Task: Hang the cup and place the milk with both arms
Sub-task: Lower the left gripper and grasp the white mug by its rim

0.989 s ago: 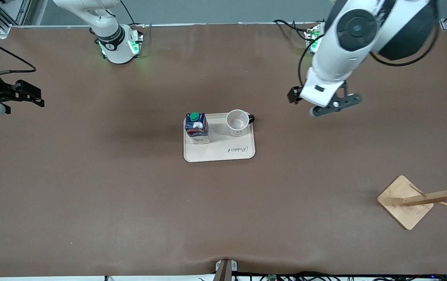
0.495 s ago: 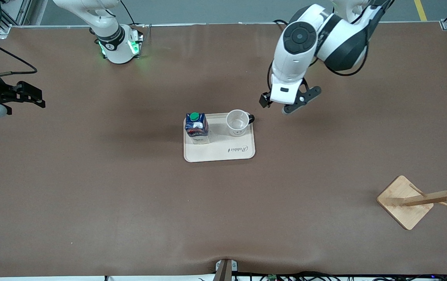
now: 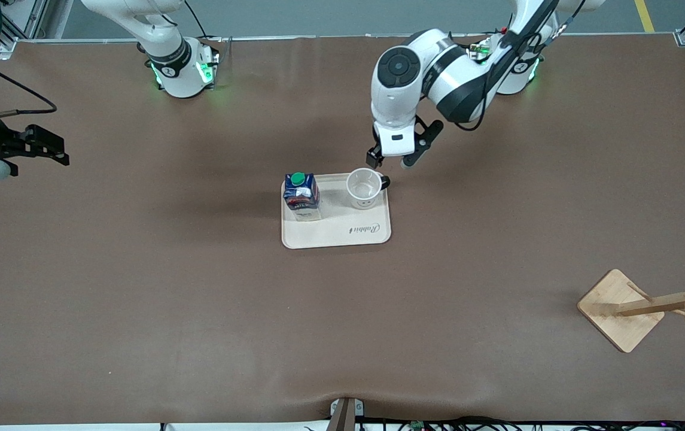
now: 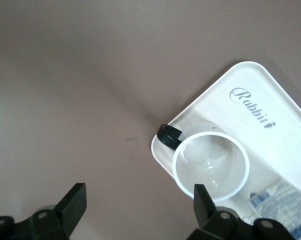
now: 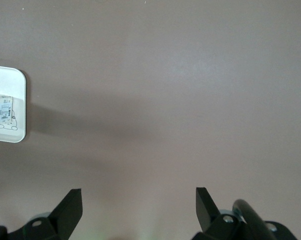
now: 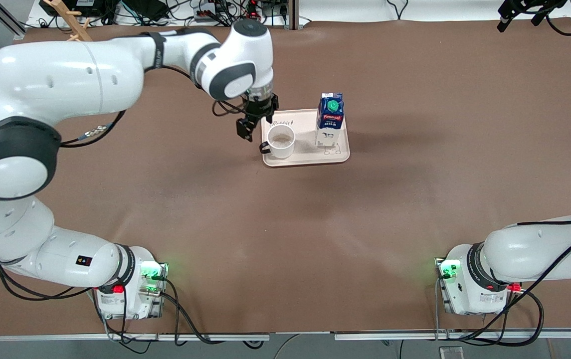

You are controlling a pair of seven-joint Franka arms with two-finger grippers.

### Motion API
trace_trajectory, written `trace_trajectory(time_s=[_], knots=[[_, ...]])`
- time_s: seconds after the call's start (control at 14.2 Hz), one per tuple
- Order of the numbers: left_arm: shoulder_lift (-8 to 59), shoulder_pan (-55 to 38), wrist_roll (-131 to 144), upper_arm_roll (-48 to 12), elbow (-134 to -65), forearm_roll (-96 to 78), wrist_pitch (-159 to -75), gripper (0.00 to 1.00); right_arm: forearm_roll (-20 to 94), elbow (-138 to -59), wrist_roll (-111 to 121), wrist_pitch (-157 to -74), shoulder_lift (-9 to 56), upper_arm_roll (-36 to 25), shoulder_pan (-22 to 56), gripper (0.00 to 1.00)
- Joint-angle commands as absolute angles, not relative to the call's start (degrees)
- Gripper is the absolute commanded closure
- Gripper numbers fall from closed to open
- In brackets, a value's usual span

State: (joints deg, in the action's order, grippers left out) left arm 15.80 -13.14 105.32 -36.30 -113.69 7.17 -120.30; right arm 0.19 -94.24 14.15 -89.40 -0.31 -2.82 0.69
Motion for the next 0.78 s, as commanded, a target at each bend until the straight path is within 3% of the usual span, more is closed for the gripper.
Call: trace_trajectory(time_s=[0.0, 0.49, 0.71], knots=[[20.2, -14.8, 115.9, -36.5, -113.0, 12.0, -123.7, 0.12, 0.9, -93.6, 14.8, -89.4, 0.2, -1.9, -0.5, 0.00], [27.9, -17.3, 136.8, -36.5, -112.1, 23.3, -128.1, 0.25, 1.1, -93.5, 14.8, -89.9, 0.6, -1.9, -0.4, 0.00], [30.1, -17.4, 139.4, -36.4, -110.2, 23.8, -129.5, 0.37, 1.9, -93.5, 14.8, -89.9, 0.9, -1.9, -0.7, 0.00]])
